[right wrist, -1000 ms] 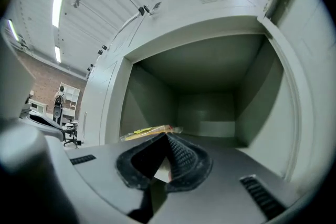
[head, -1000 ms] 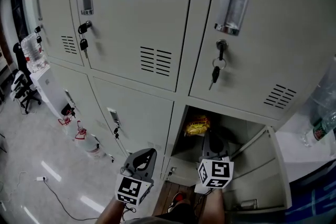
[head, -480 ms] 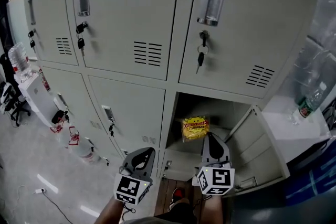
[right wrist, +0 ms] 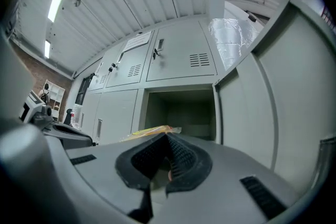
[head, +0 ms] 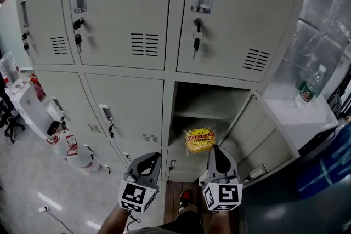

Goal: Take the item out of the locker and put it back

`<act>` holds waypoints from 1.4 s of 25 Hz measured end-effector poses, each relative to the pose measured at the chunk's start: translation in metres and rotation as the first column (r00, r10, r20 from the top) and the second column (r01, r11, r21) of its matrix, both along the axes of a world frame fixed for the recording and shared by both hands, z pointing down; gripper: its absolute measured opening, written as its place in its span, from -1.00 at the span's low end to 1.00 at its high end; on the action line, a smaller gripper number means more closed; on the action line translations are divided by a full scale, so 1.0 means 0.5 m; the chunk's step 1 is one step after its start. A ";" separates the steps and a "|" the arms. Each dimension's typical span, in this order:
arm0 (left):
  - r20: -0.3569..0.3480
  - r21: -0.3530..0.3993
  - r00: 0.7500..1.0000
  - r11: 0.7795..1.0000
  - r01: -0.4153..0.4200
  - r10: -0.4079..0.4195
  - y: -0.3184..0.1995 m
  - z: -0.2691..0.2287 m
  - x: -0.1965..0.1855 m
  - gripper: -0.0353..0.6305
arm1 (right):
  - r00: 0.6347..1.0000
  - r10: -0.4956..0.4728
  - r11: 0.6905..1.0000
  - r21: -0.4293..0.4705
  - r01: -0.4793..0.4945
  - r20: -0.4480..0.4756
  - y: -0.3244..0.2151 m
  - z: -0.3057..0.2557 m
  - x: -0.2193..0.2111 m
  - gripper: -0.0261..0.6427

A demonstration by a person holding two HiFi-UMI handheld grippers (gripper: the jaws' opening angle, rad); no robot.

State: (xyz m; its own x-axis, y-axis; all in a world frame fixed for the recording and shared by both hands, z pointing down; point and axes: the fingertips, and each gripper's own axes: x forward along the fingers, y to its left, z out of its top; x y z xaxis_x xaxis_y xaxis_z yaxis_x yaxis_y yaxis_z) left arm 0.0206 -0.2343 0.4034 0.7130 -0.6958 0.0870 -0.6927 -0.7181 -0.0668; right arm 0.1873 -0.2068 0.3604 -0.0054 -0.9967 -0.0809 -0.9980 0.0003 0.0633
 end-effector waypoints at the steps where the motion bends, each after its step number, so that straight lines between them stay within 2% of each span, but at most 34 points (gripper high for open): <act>1: -0.001 -0.001 1.000 1.000 -0.008 0.008 0.006 0.001 0.001 -0.82 | 1.000 0.005 1.000 -0.001 -0.005 0.002 0.010 0.005 -0.002 -0.87; 9: -0.002 -0.001 0.999 0.999 -0.050 0.050 0.053 0.024 -0.008 -0.82 | 0.999 0.033 0.999 -0.017 -0.033 0.000 0.085 0.050 -0.025 -0.87; 17: 0.004 -0.001 0.998 0.998 -0.058 0.058 0.093 0.037 -0.034 -0.82 | 0.998 0.055 0.998 -0.041 -0.054 0.020 0.151 0.089 -0.049 -0.87; 23: 0.005 0.001 0.998 0.998 -0.065 0.065 0.128 0.047 -0.047 -0.82 | 0.995 0.073 0.996 -0.061 -0.069 0.061 0.199 0.124 -0.058 -0.87; 35: 0.020 0.000 0.997 0.997 -0.071 0.071 0.151 0.050 -0.041 -0.82 | 0.994 0.074 0.995 -0.070 -0.069 0.076 0.228 0.141 -0.063 -0.87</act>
